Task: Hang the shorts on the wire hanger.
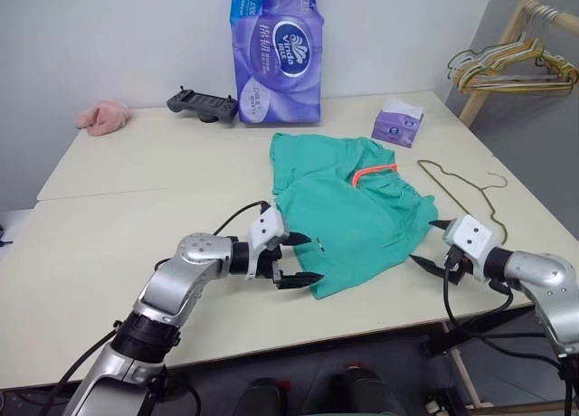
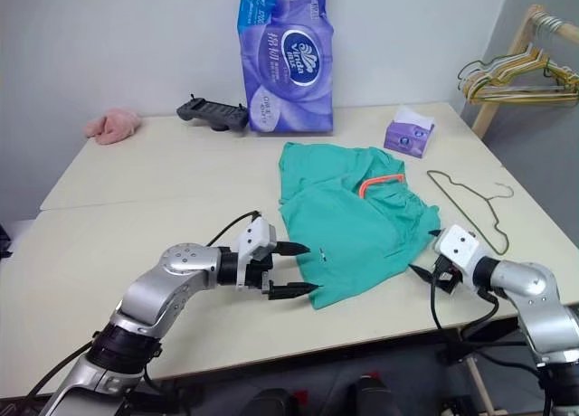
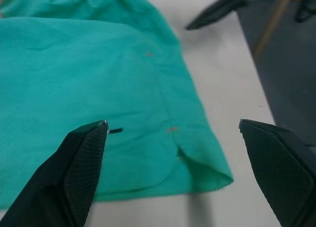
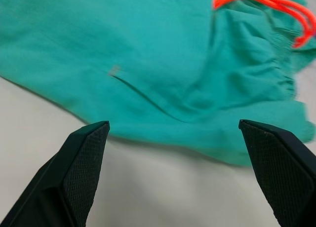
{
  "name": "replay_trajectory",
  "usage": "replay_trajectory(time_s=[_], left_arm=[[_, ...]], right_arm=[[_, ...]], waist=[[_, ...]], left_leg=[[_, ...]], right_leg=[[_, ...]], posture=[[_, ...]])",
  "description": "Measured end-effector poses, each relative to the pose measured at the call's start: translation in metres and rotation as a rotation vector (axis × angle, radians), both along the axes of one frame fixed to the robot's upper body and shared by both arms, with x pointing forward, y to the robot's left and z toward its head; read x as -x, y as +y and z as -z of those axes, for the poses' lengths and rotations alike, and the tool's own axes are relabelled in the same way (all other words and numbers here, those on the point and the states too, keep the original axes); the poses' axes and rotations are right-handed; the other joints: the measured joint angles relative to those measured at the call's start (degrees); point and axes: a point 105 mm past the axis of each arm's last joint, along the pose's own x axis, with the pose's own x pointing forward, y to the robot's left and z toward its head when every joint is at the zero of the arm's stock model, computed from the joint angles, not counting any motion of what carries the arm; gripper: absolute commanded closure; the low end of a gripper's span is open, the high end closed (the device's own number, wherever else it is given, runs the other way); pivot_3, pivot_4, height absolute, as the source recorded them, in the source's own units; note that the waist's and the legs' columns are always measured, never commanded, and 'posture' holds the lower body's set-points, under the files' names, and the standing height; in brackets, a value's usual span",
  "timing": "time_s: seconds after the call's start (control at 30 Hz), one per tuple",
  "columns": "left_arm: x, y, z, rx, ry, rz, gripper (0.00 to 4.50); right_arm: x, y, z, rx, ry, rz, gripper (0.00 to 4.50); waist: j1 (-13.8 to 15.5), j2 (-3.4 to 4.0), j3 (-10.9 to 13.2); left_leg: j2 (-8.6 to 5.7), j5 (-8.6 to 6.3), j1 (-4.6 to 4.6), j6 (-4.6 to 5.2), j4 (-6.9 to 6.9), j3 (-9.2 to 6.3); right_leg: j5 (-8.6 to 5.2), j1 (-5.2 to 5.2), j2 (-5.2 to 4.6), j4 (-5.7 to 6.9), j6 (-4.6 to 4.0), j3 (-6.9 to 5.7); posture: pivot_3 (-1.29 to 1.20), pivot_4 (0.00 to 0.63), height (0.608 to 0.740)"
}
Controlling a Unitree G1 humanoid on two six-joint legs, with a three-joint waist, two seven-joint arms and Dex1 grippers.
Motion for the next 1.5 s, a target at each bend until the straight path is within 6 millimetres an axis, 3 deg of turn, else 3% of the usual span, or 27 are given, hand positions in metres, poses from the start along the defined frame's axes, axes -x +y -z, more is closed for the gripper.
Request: replay_trajectory(time_s=[0.17, 0.37, 0.5, 0.67, 0.87, 1.03, 1.13, 1.2, 1.27, 1.5], left_arm=[[0.006, -0.011, 0.011, -0.066, 0.015, 0.125, 0.0], [0.002, -0.019, 0.03, -0.137, -0.046, 0.202, 0.0], [-0.004, -0.024, 0.041, -0.163, -0.105, 0.206, 0.0], [-0.007, -0.03, 0.049, -0.172, -0.151, 0.203, 0.0], [-0.008, -0.035, 0.052, -0.164, -0.151, 0.19, 0.0], [-0.008, -0.034, 0.052, -0.169, -0.139, 0.199, 0.0], [-0.006, -0.035, 0.052, -0.175, -0.125, 0.221, 0.54], [-0.004, -0.035, 0.053, -0.178, -0.114, 0.238, 1.16], [-0.004, -0.033, 0.053, -0.184, -0.114, 0.245, 1.74], [-0.007, -0.023, 0.054, -0.206, -0.109, 0.226, 3.85]], right_arm=[[-0.018, -0.018, 0.005, 0.105, -0.035, -0.037, 0.03], [-0.047, -0.028, -0.008, 0.217, -0.128, -0.083, 0.03], [-0.055, -0.029, -0.005, 0.289, -0.144, -0.131, 0.03], [-0.053, -0.028, 0.013, 0.43, -0.124, -0.245, 0.03], [-0.062, -0.022, 0.008, 0.589, -0.189, -0.35, 0.03], [-0.086, -0.014, -0.008, 0.705, -0.272, -0.345, 0.03], [-0.089, -0.011, -0.007, 0.732, -0.281, -0.361, 0.0], [-0.088, -0.012, -0.002, 0.738, -0.262, -0.364, 0.41], [-0.086, -0.014, 0.001, 0.738, -0.25, -0.364, 0.93], [-0.085, -0.011, 0.001, 0.727, -0.26, -0.386, 3.42]], waist=[[-0.28, 0.01, 0.01], [-0.42, 0.04, 0.02], [-0.4, 0.04, 0.02], [-0.4, 0.05, 0.01], [-0.45, 0.07, -0.01], [-0.57, 0.08, -0.02], [-0.53, 0.11, -0.07], [-0.48, 0.12, -0.07], [-0.53, 0.19, -0.14], [-0.63, 0.33, -0.35]], left_leg=[[-0.01, 0.0, 0.02, 0.0, 0.0, 0.04], [0.02, 0.0, 0.04, 0.01, 0.01, 0.06], [0.01, 0.0, 0.04, 0.01, 0.0, 0.05], [-0.03, 0.0, 0.03, 0.01, 0.01, 0.1], [-0.04, 0.01, 0.09, 0.03, 0.06, 0.21], [-0.03, 0.03, 0.15, 0.04, 0.06, 0.19], [-0.03, 0.03, 0.09, 0.04, 0.05, 0.13], [-0.02, 0.03, 0.07, 0.03, 0.04, 0.12], [-0.02, 0.03, 0.08, 0.03, 0.04, 0.15], [-0.02, 0.04, 0.13, 0.06, 0.05, 0.22]], right_leg=[[0.01, -0.07, -0.06, -0.01, -0.01, 0.04], [0.05, -0.07, -0.15, 0.03, -0.08, 0.09], [0.19, -0.07, -0.24, 0.02, -0.33, 0.1], [0.2, -0.06, -0.31, 0.0, -0.33, 0.14], [0.22, -0.01, -0.32, 0.09, -0.3, 0.24], [0.25, -0.01, -0.3, 0.13, -0.35, 0.24], [0.25, -0.04, -0.3, 0.11, -0.35, 0.2], [0.25, -0.06, -0.3, 0.09, -0.36, 0.19], [0.25, -0.06, -0.3, 0.1, -0.36, 0.23], [0.27, 0.0, -0.26, 0.22, -0.36, 0.28]], posture=[[0.01, 0.077, 0.74], [0.01, 0.077, 0.74], [0.01, 0.068, 0.74], [0.02, 0.071, 0.74], [0.03, 0.085, 0.74], [0.03, 0.082, 0.74], [0.04, 0.065, 0.74], [0.05, 0.059, 0.74], [0.04, 0.039, 0.74], [0.05, 0.079, 0.74]])
